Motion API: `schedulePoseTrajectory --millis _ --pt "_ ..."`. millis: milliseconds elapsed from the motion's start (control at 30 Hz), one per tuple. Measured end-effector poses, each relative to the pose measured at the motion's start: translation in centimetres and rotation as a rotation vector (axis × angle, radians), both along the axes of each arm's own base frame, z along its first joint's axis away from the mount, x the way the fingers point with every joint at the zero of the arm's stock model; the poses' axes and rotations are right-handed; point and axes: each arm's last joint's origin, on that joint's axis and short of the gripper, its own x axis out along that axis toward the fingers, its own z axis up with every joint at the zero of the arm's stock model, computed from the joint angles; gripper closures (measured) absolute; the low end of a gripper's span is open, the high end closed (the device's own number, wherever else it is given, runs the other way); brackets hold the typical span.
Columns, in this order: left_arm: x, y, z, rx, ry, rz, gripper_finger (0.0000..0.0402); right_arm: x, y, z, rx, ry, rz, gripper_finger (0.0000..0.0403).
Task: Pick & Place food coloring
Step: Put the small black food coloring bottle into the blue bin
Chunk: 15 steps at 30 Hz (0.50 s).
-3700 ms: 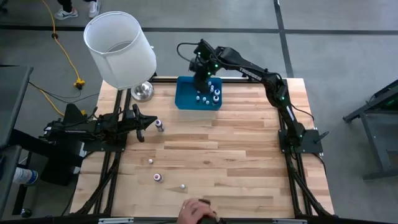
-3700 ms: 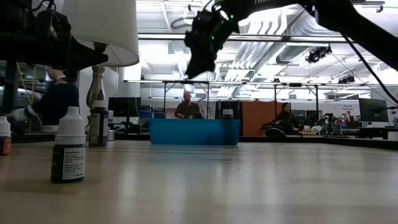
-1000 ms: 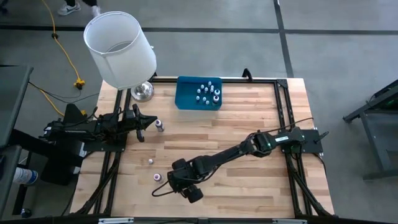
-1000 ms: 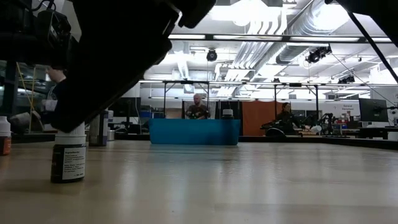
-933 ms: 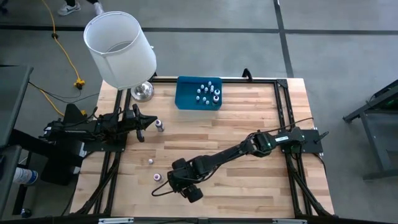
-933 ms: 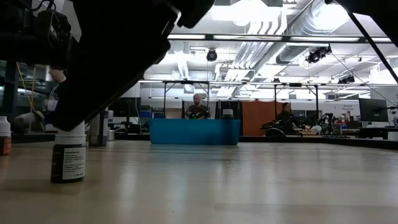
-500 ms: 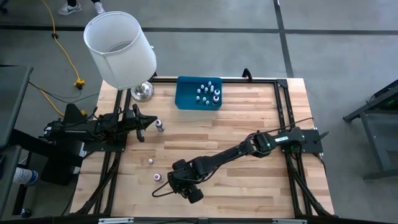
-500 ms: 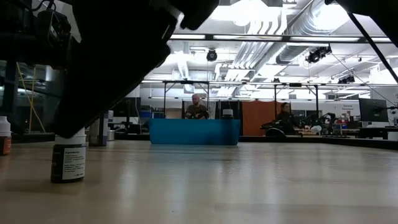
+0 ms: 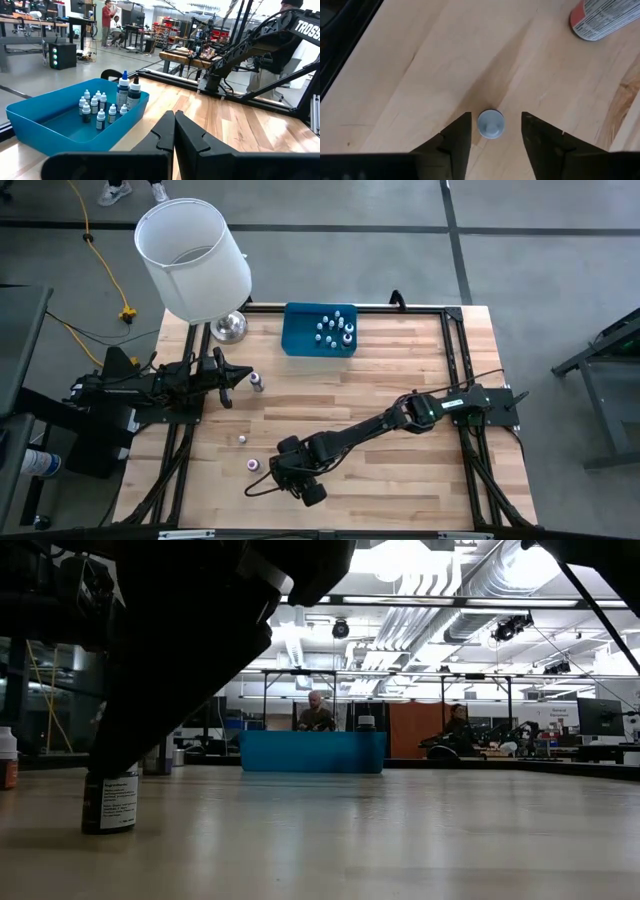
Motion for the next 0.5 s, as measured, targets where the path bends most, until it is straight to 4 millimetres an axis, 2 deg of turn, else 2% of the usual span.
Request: schedulePoseTrajectory --millis 500 --pt "0.00 0.00 0.01 0.000 -0.001 0.000 0.0401 -0.03 0.07 0.00 0.004 0.002 0.004 0.0319"
